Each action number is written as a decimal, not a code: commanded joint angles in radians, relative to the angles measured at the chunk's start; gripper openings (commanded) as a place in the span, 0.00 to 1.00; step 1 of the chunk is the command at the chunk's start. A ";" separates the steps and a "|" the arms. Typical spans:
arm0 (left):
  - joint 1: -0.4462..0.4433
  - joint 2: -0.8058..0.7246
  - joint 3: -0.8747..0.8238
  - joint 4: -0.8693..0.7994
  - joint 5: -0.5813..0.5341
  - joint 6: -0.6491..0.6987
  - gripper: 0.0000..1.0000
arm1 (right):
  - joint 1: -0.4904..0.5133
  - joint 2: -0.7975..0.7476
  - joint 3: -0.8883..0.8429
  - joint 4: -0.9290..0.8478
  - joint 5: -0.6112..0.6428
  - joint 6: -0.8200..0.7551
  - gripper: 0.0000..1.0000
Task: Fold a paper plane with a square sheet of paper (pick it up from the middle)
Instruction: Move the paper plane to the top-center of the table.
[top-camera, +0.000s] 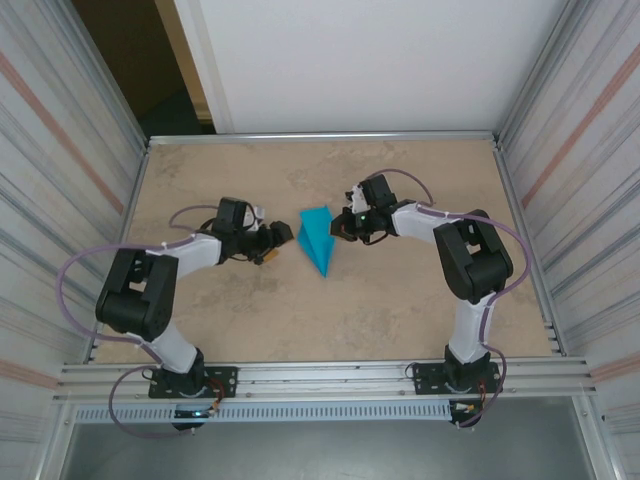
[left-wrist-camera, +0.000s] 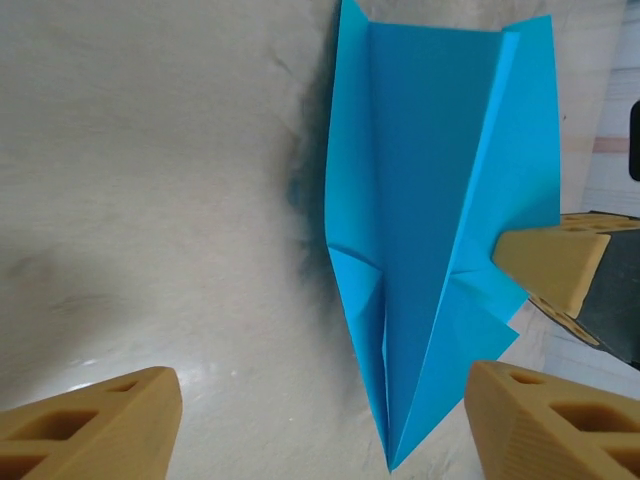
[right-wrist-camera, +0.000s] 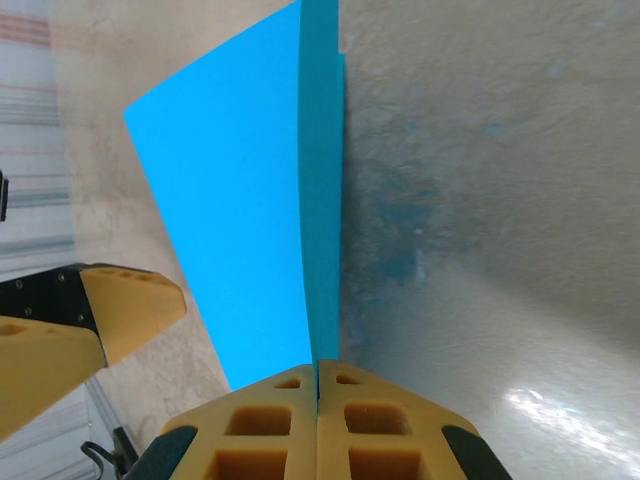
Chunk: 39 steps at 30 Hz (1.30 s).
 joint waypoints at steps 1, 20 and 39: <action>-0.040 0.043 0.070 0.002 -0.016 -0.009 0.72 | -0.019 0.006 -0.026 0.046 -0.039 -0.027 0.03; -0.116 0.227 0.234 -0.045 -0.035 -0.035 0.44 | -0.069 0.027 -0.094 0.070 -0.024 -0.030 0.14; -0.136 0.347 0.381 -0.118 0.042 -0.013 0.23 | -0.077 0.027 -0.096 0.070 -0.031 -0.028 0.08</action>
